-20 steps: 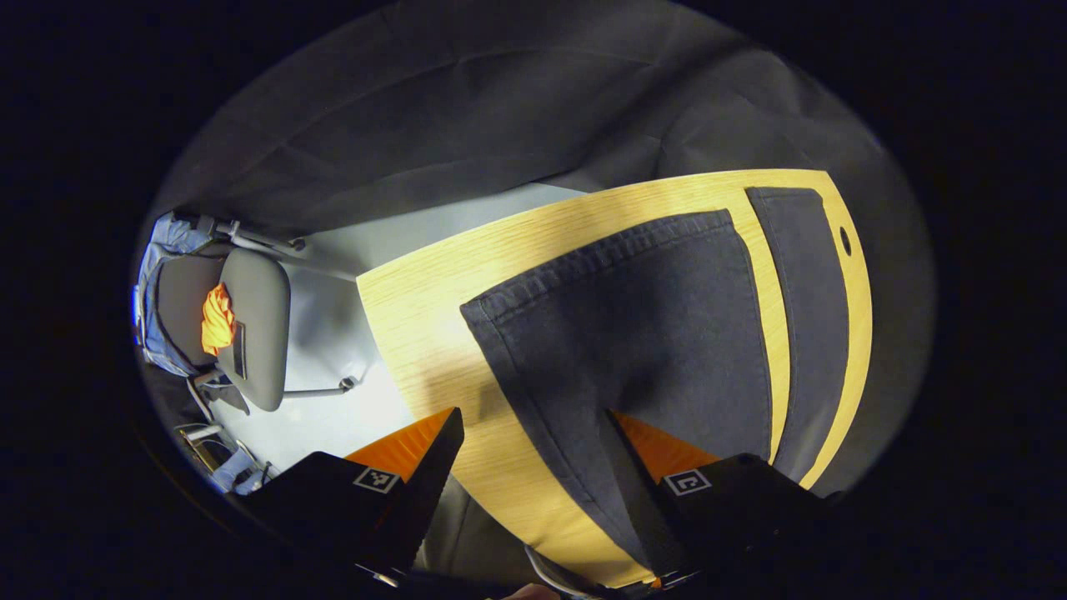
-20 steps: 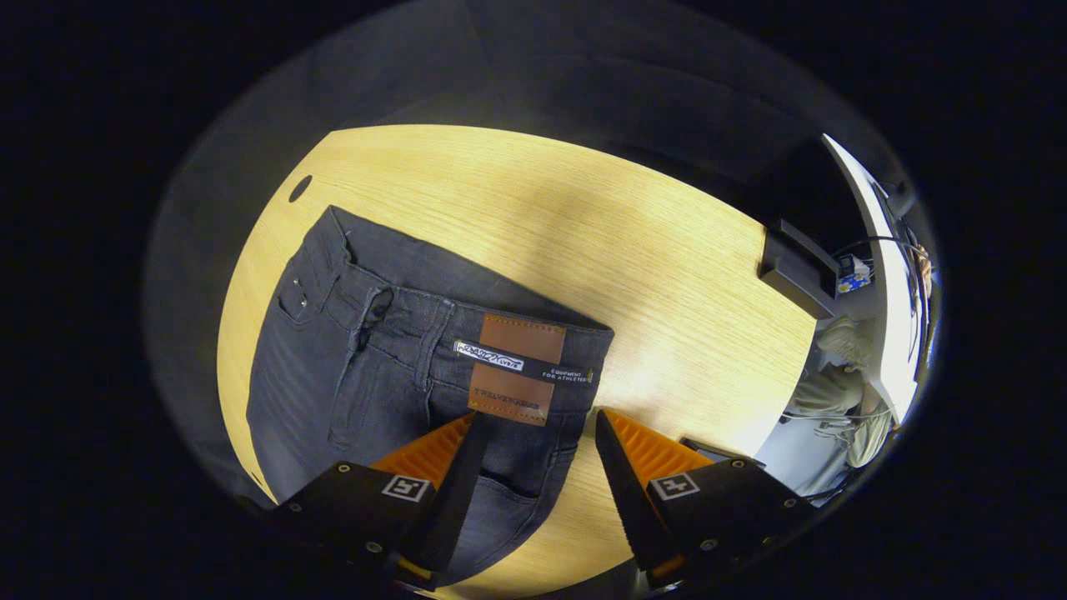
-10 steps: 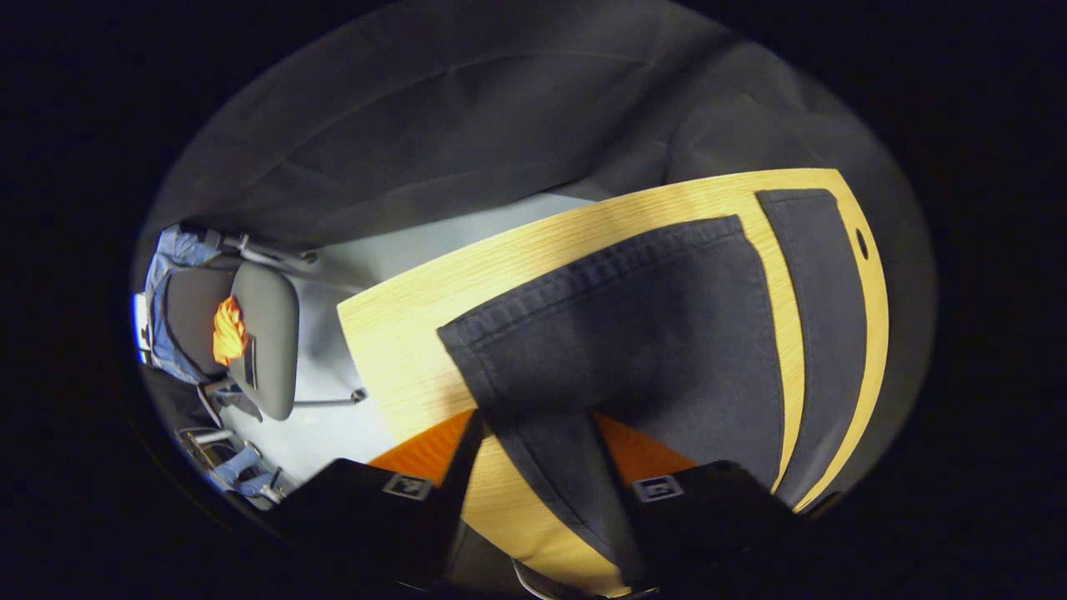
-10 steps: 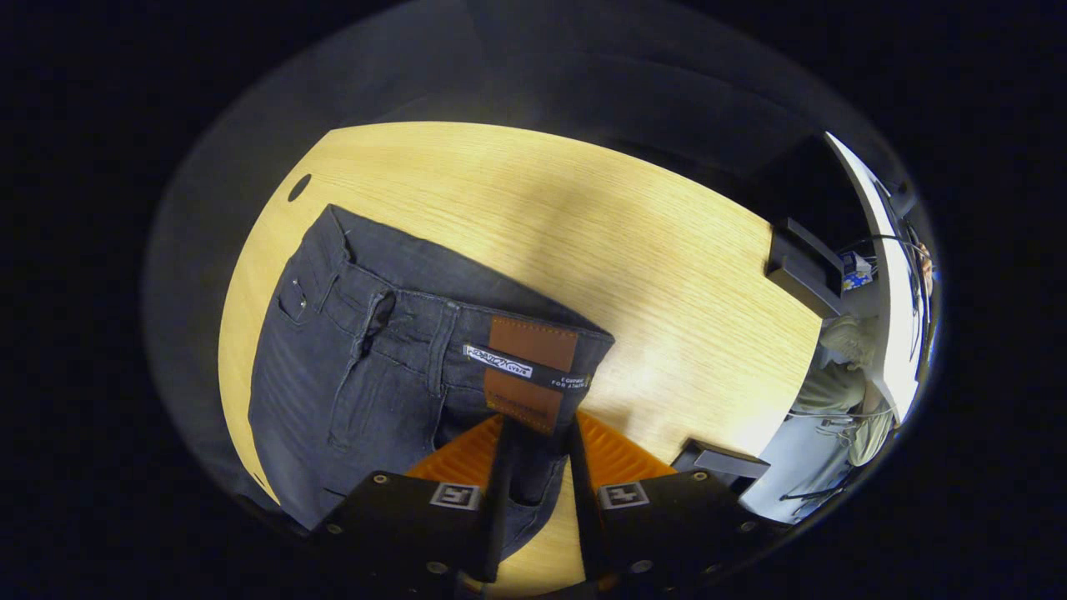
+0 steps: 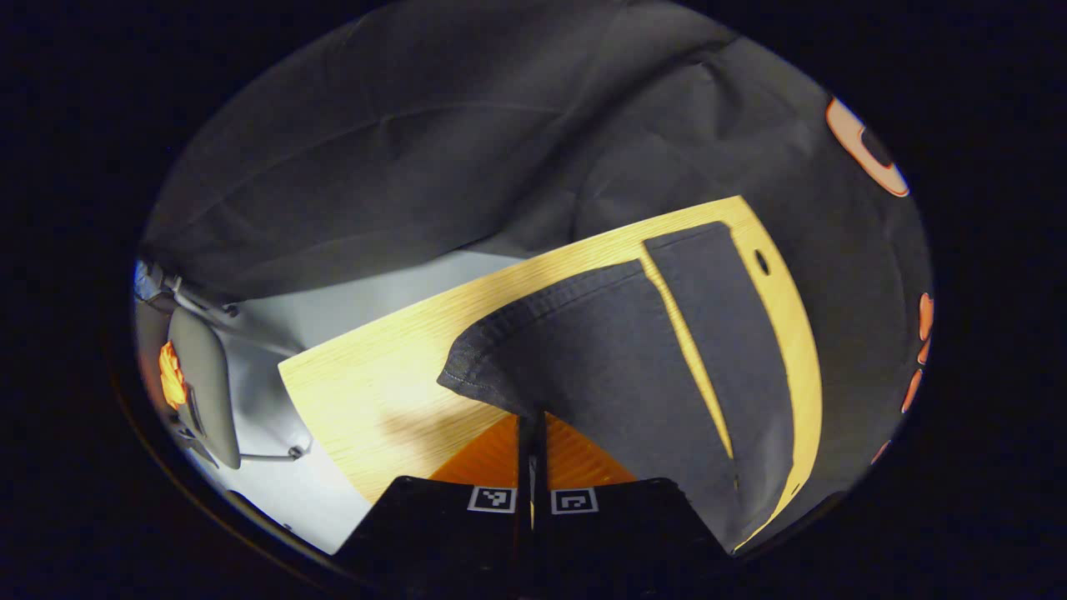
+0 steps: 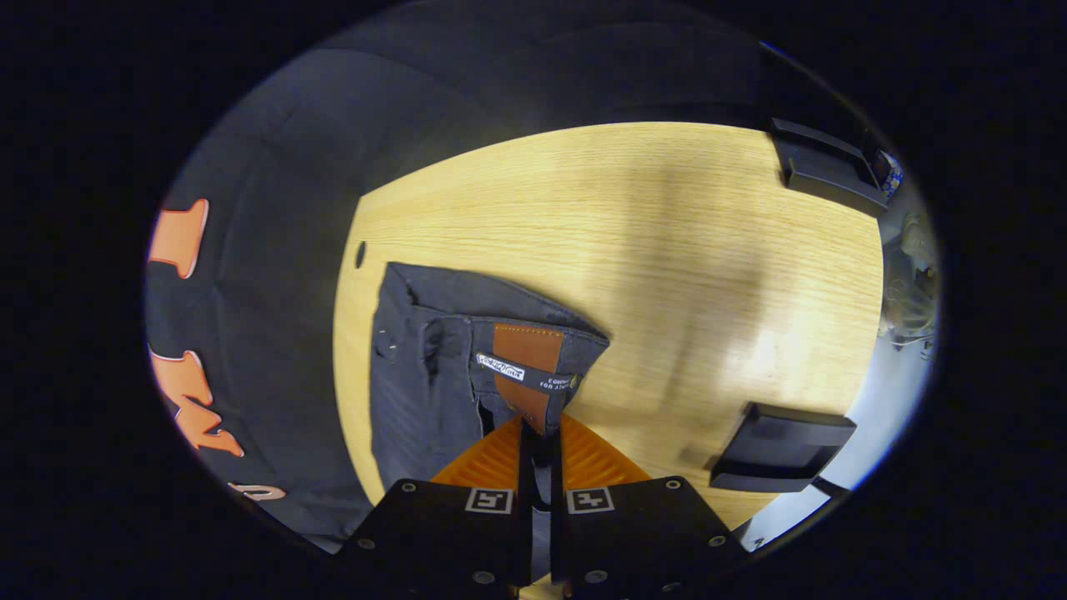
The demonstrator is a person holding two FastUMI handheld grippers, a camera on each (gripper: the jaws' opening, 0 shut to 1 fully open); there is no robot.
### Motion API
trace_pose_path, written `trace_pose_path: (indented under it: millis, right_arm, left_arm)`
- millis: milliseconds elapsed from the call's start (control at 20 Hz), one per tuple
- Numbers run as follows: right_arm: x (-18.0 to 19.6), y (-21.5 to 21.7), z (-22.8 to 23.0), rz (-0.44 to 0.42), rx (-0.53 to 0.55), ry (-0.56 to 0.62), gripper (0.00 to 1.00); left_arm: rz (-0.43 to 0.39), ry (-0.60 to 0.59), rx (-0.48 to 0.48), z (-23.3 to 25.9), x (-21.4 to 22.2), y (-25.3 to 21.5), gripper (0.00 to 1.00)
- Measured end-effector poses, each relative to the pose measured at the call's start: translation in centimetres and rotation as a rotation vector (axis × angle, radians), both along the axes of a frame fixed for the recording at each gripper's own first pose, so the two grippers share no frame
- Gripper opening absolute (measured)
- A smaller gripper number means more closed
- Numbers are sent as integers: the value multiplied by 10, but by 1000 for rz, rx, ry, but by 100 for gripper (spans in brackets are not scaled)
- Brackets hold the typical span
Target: Grasp the waist and the cuffs of the jeans and fold them to make the two legs overlap; first hold the waist and fold one-third of the jeans toward the cuffs, then hold the cuffs and fold the remaining one-third in the same direction to finish folding.
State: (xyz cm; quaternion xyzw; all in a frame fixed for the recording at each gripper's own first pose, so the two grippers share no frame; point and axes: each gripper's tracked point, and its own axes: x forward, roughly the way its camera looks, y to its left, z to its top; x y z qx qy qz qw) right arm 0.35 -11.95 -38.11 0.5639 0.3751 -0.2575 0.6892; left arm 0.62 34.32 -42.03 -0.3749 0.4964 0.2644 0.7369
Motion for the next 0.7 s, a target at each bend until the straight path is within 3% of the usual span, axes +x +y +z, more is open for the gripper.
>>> trace_pose_path:
  millis: [200,350,700]
  right_arm:
    - [1,2,19,-3,-54,-72,9]
    - [14,9,44,-23,-32,-139,9]
    - [19,14,75,-39,-84,-110,9]
  left_arm:
    - [-43,-117,-7,35,23,-1,1]
    - [-74,-194,-12,57,42,2,1]
    - [-179,-289,-45,89,85,-4,1]
